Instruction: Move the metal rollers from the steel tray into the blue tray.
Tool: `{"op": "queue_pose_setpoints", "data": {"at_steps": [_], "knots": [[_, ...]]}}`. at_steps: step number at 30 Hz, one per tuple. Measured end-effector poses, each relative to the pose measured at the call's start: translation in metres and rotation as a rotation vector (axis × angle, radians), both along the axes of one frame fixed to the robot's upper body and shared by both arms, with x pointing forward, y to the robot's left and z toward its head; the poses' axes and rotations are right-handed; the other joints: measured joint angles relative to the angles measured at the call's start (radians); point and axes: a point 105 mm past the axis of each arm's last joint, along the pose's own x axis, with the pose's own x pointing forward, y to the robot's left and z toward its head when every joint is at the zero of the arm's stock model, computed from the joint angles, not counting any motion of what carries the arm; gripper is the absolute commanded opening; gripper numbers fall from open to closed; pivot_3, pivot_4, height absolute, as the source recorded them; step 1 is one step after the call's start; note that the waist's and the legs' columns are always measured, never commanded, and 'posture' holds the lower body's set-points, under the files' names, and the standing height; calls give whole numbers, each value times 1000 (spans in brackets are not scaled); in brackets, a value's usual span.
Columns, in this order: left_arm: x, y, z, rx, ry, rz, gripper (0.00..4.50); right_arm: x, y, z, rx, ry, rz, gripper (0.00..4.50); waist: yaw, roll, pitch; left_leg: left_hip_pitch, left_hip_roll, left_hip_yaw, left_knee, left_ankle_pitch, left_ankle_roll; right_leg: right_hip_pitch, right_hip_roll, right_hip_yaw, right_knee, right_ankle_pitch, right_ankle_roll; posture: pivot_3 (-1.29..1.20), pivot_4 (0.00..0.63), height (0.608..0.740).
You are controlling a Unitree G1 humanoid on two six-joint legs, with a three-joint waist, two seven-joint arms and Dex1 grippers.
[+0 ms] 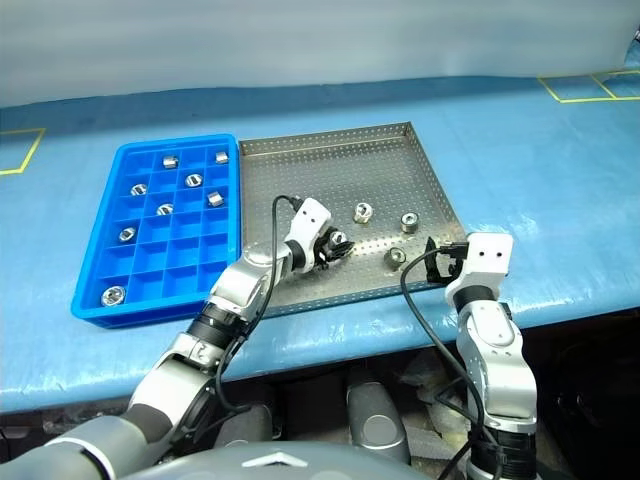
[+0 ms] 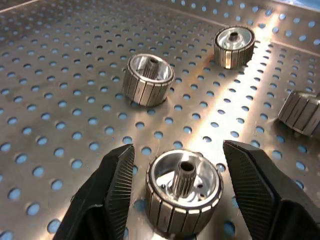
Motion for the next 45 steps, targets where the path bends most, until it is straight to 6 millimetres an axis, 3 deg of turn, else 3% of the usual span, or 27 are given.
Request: {"op": "queue_pose_setpoints", "data": {"at_steps": [7, 11, 14, 16, 19, 24, 30, 36, 45], "knots": [[-2, 6, 11, -69, -44, 68, 1750, 6, 5, 5, -4, -16, 30, 4500, 6, 0, 0, 0, 0, 1, -1, 0, 0, -1, 0, 1, 0, 0, 0, -49, 150, 740], [4, 14, 56, -239, -193, 173, 1750, 19, 19, 3, 0, -3, 97, 4500, 31, -1, 1, 1, 0, 3, -1, 0, 0, -1, 0, 3, 0, 1, 1, 51, 150, 740], [11, 38, 95, -311, -341, 345, 1750, 33, 36, 2, 3, 7, 176, 4500, 68, -1, 1, 4, 0, 4, -1, 0, 1, 1, 1, 6, 1, 1, 1, 124, 150, 740], [14, 58, 102, -288, -394, 472, 1750, 39, 43, 2, 2, 9, 214, 4500, 94, -1, 1, 6, 0, 6, -2, 0, 1, 2, 1, 7, 0, 1, 1, 162, 150, 740], [17, 92, 94, -186, -428, 686, 1750, 48, 56, 2, 3, 15, 275, 4500, 134, -1, 1, 5, -1, 6, -3, 0, 1, 2, 0, 8, -1, 2, 3, 196, 150, 740], [11, 123, 71, -40, -425, 827, 1750, 54, 70, -2, -5, 32, 340, 4500, 189, -1, 1, 3, -1, 7, -3, 0, 2, 0, 0, 7, -2, 4, 6, 241, 150, 740], [4, 143, 59, 6, -378, 939, 1750, 55, 76, -10, -12, 61, 370, 4500, 221, -1, 1, 1, -2, 7, -2, 0, 2, -1, -1, 7, -3, 4, 5, 259, 150, 740], [-8, 158, 31, 76, -278, 1010, 1750, 55, 78, -12, -23, 72, 385, 4500, 228, -2, 1, 2, -1, 7, -2, 0, 2, -1, 0, 7, -2, 2, 3, 258, 150, 740], [-14, 167, 31, 100, -266, 1111, 1750, 55, 77, -13, -26, 74, 386, 4500, 221, -1, 1, 2, -1, 9, -3, -1, 3, -1, 0, 9, -3, 3, 4, 248, 150, 740]]}}
